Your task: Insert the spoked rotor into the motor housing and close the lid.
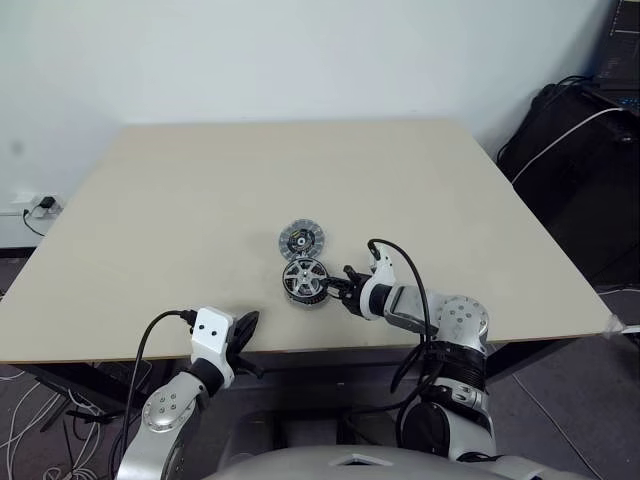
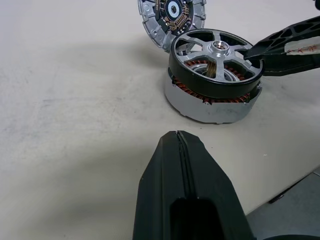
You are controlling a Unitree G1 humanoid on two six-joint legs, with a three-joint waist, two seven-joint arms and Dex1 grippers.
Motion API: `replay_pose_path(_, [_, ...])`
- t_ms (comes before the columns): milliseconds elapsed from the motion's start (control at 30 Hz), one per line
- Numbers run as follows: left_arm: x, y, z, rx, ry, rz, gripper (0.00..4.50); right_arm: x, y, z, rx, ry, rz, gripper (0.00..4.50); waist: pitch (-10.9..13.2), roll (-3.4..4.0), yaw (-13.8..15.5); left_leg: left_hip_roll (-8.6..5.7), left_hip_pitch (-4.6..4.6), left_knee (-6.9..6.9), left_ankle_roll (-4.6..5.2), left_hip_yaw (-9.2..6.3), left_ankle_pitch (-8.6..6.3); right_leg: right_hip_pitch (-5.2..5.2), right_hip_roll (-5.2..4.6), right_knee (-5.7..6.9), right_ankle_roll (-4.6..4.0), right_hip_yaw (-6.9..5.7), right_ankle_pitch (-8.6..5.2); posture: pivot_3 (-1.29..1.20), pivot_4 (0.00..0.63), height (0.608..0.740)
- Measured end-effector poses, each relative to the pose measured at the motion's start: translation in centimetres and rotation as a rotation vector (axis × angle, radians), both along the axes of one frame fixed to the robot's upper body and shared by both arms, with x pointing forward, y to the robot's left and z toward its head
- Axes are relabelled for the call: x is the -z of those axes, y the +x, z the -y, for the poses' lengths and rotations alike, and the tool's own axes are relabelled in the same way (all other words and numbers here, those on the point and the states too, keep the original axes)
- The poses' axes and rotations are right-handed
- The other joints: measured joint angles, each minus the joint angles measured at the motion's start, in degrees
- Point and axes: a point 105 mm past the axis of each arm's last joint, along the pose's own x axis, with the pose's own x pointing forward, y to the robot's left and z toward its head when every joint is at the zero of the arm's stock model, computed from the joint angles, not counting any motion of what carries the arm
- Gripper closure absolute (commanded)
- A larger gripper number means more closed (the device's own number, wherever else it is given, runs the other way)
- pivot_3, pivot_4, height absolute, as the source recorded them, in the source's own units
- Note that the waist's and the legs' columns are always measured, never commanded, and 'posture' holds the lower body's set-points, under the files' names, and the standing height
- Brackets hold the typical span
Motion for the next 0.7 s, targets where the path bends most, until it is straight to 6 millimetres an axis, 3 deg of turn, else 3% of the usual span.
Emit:
replay_pose_path(33, [0.0, 0.0, 0.0, 0.000, 0.000, 0.000, 4.50, 0.0, 0.0, 0.0, 0.001, -0.001, 0.000, 4.17, 0.00, 0.00, 0.00, 0.00, 0.00, 0.00, 0.00, 0.00, 0.00, 0.00, 0.00, 0.00, 0.00, 0.00, 0.00, 0.00, 0.000, 0.740])
replay_pose_path(233, [0.0, 0.0, 0.0, 0.000, 0.000, 0.000, 4.50, -0.3, 0.0, 0.0, -0.003, -0.001, 0.014, 2.15, 0.00, 0.00, 0.00, 0.00, 0.00, 0.00, 0.00, 0.00, 0.00, -0.01, 0.00, 0.00, 0.00, 0.00, 0.00, 0.00, 0.000, 0.740])
replay_pose_path(533, [0.0, 0.0, 0.0, 0.001, -0.001, -0.002, 4.50, -3.0, 0.8, 0.6, 0.035, 0.002, 0.133, 2.15, 0.00, 0.00, 0.01, 0.01, -0.01, -0.02, 0.00, -0.01, 0.00, -0.02, 0.00, -0.01, 0.00, 0.00, 0.00, 0.00, 0.000, 0.740])
replay_pose_path(700, [0.0, 0.0, 0.1, 0.004, -0.001, 0.000, 4.50, -3.2, 1.2, 1.9, 0.096, -0.083, 0.149, 2.15, 0.00, -0.01, 0.03, 0.00, -0.01, -0.01, -0.01, 0.00, -0.01, -0.03, -0.01, -0.02, -0.04, 0.00, -0.02, 0.00, 0.000, 0.740])
